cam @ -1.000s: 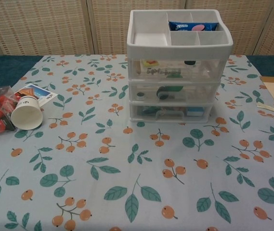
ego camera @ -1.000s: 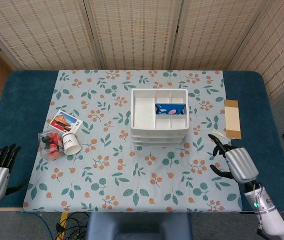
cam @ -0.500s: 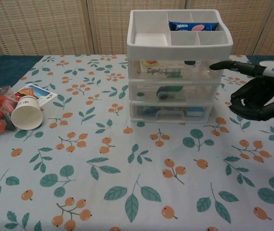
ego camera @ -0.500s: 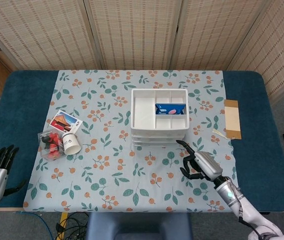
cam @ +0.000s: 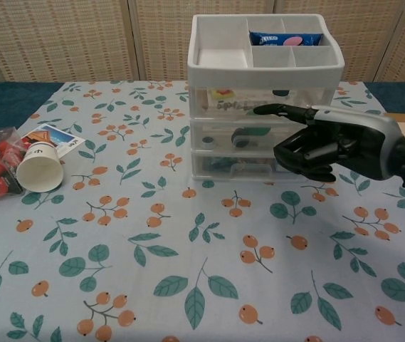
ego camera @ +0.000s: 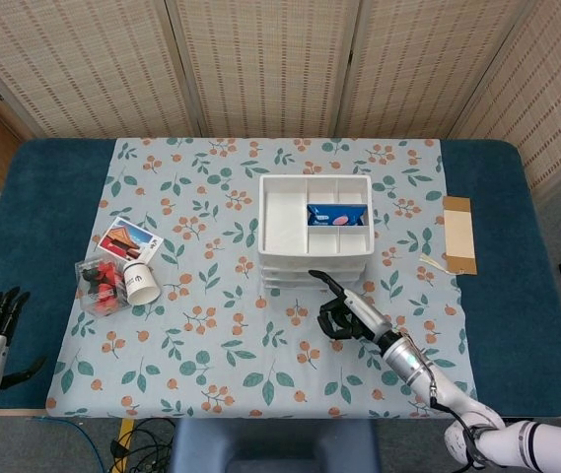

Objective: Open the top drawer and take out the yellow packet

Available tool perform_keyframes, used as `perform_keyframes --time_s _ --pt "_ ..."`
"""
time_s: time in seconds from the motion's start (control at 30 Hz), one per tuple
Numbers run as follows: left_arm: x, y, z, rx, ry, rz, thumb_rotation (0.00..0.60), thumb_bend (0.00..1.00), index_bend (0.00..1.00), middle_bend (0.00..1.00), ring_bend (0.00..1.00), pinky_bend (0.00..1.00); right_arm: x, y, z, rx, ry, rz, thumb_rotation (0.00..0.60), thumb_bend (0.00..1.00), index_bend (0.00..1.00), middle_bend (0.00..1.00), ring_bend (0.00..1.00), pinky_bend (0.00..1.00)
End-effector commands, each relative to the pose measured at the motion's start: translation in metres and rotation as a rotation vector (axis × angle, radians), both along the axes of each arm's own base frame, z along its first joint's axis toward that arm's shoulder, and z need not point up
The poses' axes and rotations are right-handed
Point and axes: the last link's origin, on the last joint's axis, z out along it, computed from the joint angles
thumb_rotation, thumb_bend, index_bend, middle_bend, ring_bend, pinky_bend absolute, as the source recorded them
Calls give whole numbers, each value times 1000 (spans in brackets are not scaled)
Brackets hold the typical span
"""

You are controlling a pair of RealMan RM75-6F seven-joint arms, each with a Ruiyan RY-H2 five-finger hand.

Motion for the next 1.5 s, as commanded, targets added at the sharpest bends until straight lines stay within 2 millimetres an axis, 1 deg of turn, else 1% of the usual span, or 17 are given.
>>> perform_keyframes --time_s 0.03,0.6,1.03,1.23,1.37,1.5 --pt "0 0 0 0 1 0 600 188 65 62 30 74 4 -5 -5 6 -18 -13 600 558 0 756 929 879" --pt "-2 2 0 2 2 7 600 187 65 62 30 74 10 -19 -17 19 -21 -23 600 565 0 756 929 879" --pt "-5 1 0 3 -1 18 600 187 66 62 30 74 14 -25 -20 14 -13 -3 600 590 0 756 929 879" --pt "-5 0 0 0 1 19 600 187 68 62 30 74 13 -23 -19 16 -7 6 600 597 7 756 929 879" --pt "-5 0 0 -1 0 24 600 187 69 62 30 74 13 -20 -17 12 -10 13 600 597 56 756 929 879" --pt "-6 -1 0 -2 0 27 600 187 69 62 29 74 11 -15 -16 14 -10 19 600 597 60 756 929 878"
